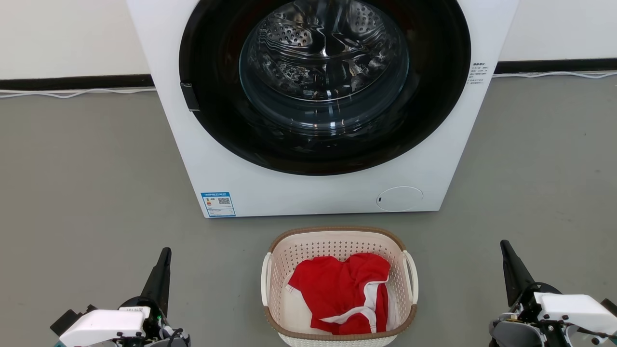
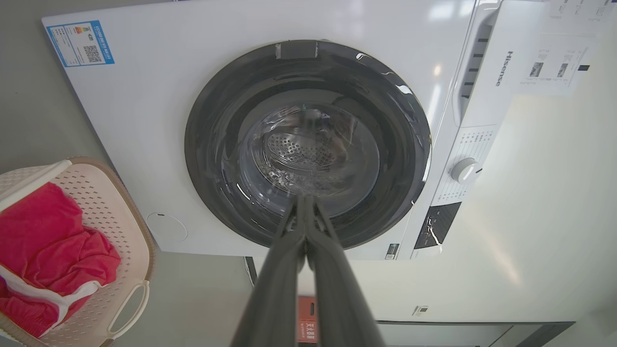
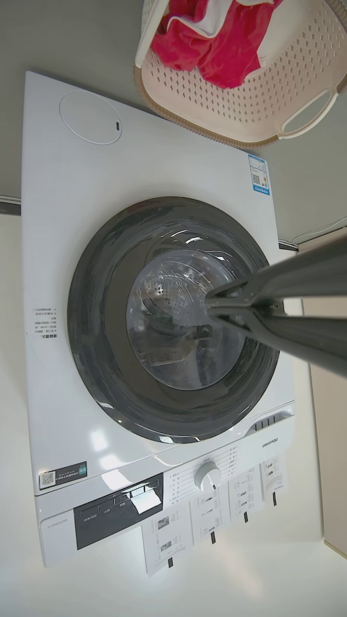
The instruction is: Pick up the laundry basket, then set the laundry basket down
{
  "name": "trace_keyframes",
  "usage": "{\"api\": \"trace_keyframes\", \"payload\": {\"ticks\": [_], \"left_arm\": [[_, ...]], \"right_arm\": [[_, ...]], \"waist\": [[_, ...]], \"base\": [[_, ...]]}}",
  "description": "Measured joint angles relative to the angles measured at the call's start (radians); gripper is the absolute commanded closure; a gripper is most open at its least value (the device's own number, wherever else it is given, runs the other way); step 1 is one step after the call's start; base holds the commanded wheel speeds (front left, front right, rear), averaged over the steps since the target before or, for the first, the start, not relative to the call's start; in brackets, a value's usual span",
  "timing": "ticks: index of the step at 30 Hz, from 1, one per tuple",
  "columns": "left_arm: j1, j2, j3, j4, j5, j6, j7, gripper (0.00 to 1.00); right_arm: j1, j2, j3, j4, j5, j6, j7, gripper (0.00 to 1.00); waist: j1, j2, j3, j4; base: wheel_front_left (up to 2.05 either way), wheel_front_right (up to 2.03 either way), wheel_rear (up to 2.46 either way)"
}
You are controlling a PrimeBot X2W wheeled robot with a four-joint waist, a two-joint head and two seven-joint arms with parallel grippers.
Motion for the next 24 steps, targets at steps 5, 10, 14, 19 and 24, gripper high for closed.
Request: {"api": "trace_keyframes", "payload": {"ticks": [5,10,14,19,24], "left_arm": [[0.0,0.0,0.0,0.0,0.0,0.0,0.0,1.0],[0.0,0.0,0.0,0.0,0.0,0.0,0.0,1.0],[0.0,0.0,0.0,0.0,0.0,0.0,0.0,1.0],[0.0,0.0,0.0,0.0,0.0,0.0,0.0,1.0],[0.0,0.0,0.0,0.0,0.0,0.0,0.0,1.0]], "right_arm": [[0.0,0.0,0.0,0.0,0.0,0.0,0.0,1.0],[0.0,0.0,0.0,0.0,0.0,0.0,0.0,1.0],[0.0,0.0,0.0,0.0,0.0,0.0,0.0,1.0],[0.0,0.0,0.0,0.0,0.0,0.0,0.0,1.0],[0.0,0.0,0.0,0.0,0.0,0.0,0.0,1.0]], "waist": [[0.0,0.0,0.0,0.0],[0.0,0.0,0.0,0.0],[0.0,0.0,0.0,0.0],[0.0,0.0,0.0,0.0],[0.0,0.0,0.0,0.0]], "base": [[0.0,0.0,0.0],[0.0,0.0,0.0],[0.0,0.0,0.0],[0.0,0.0,0.0],[0.0,0.0,0.0]]}}
